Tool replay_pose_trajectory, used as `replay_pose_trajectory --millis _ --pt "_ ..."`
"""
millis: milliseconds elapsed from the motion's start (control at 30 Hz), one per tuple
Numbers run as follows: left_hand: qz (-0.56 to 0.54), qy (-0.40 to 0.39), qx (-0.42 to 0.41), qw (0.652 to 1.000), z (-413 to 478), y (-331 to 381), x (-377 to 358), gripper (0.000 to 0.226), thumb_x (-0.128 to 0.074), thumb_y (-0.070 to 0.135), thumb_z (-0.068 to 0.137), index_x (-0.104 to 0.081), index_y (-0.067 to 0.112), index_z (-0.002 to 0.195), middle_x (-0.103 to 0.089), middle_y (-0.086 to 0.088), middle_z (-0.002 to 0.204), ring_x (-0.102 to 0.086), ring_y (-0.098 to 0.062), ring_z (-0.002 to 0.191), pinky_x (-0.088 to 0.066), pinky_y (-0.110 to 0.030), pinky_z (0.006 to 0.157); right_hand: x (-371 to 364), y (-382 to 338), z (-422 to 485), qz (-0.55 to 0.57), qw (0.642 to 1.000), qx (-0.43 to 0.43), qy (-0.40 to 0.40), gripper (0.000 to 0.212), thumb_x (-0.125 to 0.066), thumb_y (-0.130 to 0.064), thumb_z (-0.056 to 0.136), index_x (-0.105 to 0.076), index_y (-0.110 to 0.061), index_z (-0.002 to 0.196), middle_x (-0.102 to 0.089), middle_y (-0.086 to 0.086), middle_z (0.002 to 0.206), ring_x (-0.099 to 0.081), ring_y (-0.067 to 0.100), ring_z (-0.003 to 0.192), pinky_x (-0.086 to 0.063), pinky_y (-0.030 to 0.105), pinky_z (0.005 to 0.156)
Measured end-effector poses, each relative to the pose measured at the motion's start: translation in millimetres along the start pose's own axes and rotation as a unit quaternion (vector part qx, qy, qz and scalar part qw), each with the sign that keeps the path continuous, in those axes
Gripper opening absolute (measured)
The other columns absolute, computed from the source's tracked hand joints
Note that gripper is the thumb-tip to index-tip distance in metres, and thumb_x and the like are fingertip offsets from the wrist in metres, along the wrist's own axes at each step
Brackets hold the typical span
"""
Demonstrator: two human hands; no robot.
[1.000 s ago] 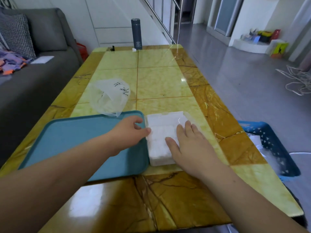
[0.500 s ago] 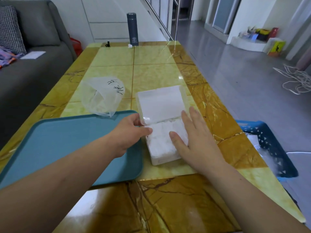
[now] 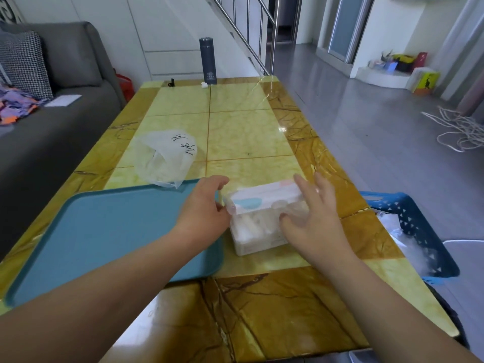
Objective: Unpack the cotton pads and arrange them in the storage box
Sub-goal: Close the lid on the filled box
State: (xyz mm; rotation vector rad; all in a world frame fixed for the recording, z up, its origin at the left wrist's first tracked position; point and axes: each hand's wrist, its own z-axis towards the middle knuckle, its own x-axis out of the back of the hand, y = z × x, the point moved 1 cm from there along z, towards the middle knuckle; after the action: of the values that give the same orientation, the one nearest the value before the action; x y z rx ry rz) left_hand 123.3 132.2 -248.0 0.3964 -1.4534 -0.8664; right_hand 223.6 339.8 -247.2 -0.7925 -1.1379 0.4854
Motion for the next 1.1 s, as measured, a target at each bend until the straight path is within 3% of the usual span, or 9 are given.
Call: replay_pose_trajectory --millis 200,433,533,633,700,800,867,933,1100 --pt "-0.109 -0.006 0.065 0.992 -15 -4 3 0.049 -0.070 0.022 0.094 -0.055 0.030 0.139 -0.058 0.015 0.130 -0.065 -0.001 0.102 -0.054 -0.022 0.079 -1 -3 -6 -0.003 1.000 -0.028 0.002 0.057 -0.066 -0.027 0.094 -0.050 -0.029 0.149 -0.022 -0.008 0.165 -0.023 0.007 0.150 -0.026 0.019 0.108" --pt "-0.166 0.004 0.137 0.977 -16 -4 -6 0.055 -0.074 0.029 0.093 -0.051 0.037 0.142 -0.061 0.012 0.121 -0.064 -0.010 0.097 -0.055 -0.028 0.077 -4 -2 -8 -0.016 0.998 -0.041 -0.044 0.072 -0.076 -0.030 0.087 -0.047 -0.024 0.152 -0.017 -0.004 0.166 -0.021 0.012 0.152 -0.021 0.017 0.113" --pt "-0.110 -0.005 0.104 0.988 -18 -5 -2 0.052 -0.070 0.035 0.095 -0.050 0.040 0.143 -0.061 0.015 0.126 -0.068 -0.010 0.092 -0.059 -0.034 0.081 -6 -1 -9 -0.068 0.994 -0.037 -0.076 0.087 -0.080 -0.043 0.083 -0.037 -0.031 0.158 -0.006 -0.004 0.170 -0.010 0.015 0.157 -0.017 0.025 0.121" --pt "-0.071 -0.033 0.061 0.995 -26 -9 6 0.050 -0.064 0.024 0.097 -0.050 0.040 0.142 -0.068 0.014 0.121 -0.071 -0.007 0.083 -0.060 -0.034 0.079 -7 -1 -7 -0.089 0.992 -0.038 -0.080 0.087 -0.081 -0.046 0.083 -0.037 -0.035 0.158 -0.005 0.000 0.173 -0.009 0.018 0.159 -0.014 0.028 0.123" --pt "-0.031 -0.053 0.028 0.998 -33 -12 8 0.054 -0.056 0.010 0.097 -0.051 0.036 0.144 -0.068 0.007 0.127 -0.068 -0.010 0.105 -0.056 -0.033 0.090 -7 -2 -4 -0.100 0.989 -0.053 -0.090 0.084 -0.080 -0.049 0.083 -0.041 -0.036 0.156 -0.007 0.001 0.173 -0.012 0.020 0.158 -0.017 0.031 0.124" --pt "0.071 -0.090 -0.032 0.993 -41 -6 10 0.058 -0.055 0.014 0.095 -0.048 0.031 0.151 -0.031 0.009 0.165 -0.038 -0.016 0.147 -0.035 -0.036 0.121 -8 -5 -1 -0.128 0.985 -0.063 -0.102 0.081 -0.079 -0.054 0.083 -0.044 -0.038 0.154 -0.006 0.001 0.173 -0.014 0.022 0.158 -0.020 0.035 0.125" --pt "0.129 -0.107 -0.045 0.985 -44 0 12 0.060 -0.058 0.033 0.097 -0.042 0.037 0.154 -0.019 0.012 0.170 -0.024 -0.013 0.154 -0.023 -0.030 0.122 -9 -6 0 -0.139 0.984 -0.049 -0.099 0.075 -0.079 -0.051 0.084 -0.049 -0.038 0.151 -0.006 0.000 0.174 -0.012 0.021 0.159 -0.020 0.035 0.125" --pt "0.180 -0.110 -0.060 0.976 -44 3 14 0.063 -0.059 0.046 0.097 -0.037 0.040 0.156 -0.015 0.012 0.171 -0.021 -0.013 0.155 -0.024 -0.033 0.122 -11 -6 0 -0.138 0.986 -0.021 -0.096 0.061 -0.079 -0.044 0.088 -0.057 -0.038 0.144 -0.010 -0.003 0.173 -0.010 0.019 0.159 -0.016 0.032 0.126" --pt "0.279 -0.106 -0.139 0.944 -40 0 13 0.061 -0.053 0.048 0.101 -0.035 0.033 0.157 -0.014 0.007 0.172 -0.013 -0.016 0.158 -0.025 -0.037 0.125 -13 -8 1 -0.204 0.974 0.045 -0.089 0.043 -0.070 -0.040 0.095 -0.063 -0.041 0.137 -0.030 -0.004 0.168 -0.013 0.018 0.159 -0.017 0.038 0.128"
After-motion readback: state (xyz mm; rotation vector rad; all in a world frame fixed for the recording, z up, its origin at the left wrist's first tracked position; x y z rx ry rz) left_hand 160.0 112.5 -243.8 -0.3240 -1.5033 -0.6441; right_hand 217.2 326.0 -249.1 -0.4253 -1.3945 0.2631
